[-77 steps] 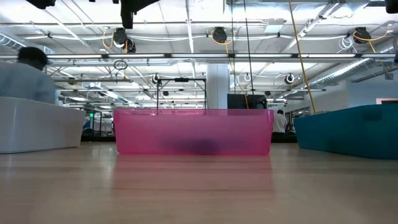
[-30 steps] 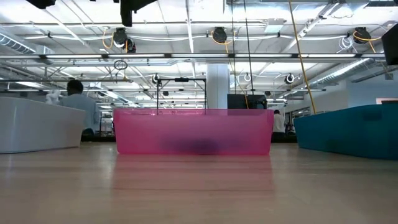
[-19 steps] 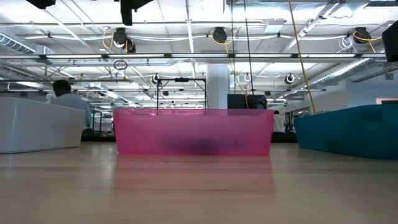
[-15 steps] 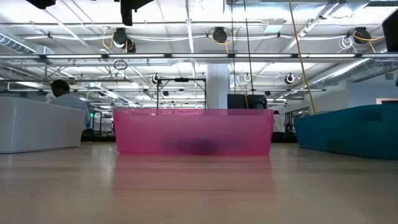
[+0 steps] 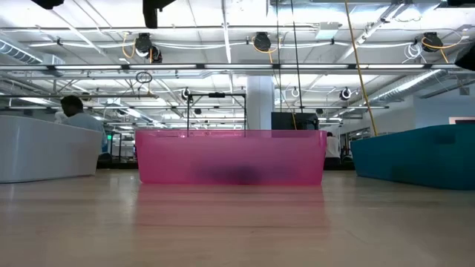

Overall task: Sort & place blocks by color
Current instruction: Put the green game piece into the blue bin

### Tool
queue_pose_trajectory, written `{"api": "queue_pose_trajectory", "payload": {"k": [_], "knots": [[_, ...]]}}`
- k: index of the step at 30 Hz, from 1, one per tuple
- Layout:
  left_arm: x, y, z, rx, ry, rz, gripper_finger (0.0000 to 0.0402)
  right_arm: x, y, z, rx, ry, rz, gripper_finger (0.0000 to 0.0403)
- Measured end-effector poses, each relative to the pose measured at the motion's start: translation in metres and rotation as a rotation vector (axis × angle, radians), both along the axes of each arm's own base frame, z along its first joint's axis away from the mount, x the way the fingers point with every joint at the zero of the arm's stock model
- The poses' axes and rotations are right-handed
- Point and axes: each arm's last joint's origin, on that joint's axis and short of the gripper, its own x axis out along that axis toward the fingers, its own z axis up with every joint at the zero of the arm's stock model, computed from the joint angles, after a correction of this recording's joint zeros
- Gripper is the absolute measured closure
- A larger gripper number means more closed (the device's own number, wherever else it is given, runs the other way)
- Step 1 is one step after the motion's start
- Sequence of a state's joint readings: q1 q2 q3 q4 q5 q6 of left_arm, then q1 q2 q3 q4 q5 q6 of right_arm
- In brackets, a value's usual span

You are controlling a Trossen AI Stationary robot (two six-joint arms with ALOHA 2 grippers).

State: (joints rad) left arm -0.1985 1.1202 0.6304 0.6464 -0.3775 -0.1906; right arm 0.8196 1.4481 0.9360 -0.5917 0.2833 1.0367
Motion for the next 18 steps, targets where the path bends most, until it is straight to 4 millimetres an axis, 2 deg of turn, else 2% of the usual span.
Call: {"api": "queue_pose_trajectory", "payload": {"k": [4,8,13,18], "knots": [[0.0,0.0,0.0,0.005,0.001,-0.001,0.025,-0.009,-0.004,0.006,0.056,0.097,0.017,0.0397],[0.0,0.0,0.0,0.009,0.002,0.0,0.025,-0.016,-0.007,0.012,0.086,0.155,0.071,0.0365],[0.0,0.0,0.0,0.013,0.002,0.001,0.025,-0.024,-0.01,0.021,0.132,0.189,0.209,0.0291],[0.0,0.0,0.0,0.028,0.005,0.004,0.025,-0.032,-0.005,0.025,0.129,0.188,0.436,0.0205]]}}
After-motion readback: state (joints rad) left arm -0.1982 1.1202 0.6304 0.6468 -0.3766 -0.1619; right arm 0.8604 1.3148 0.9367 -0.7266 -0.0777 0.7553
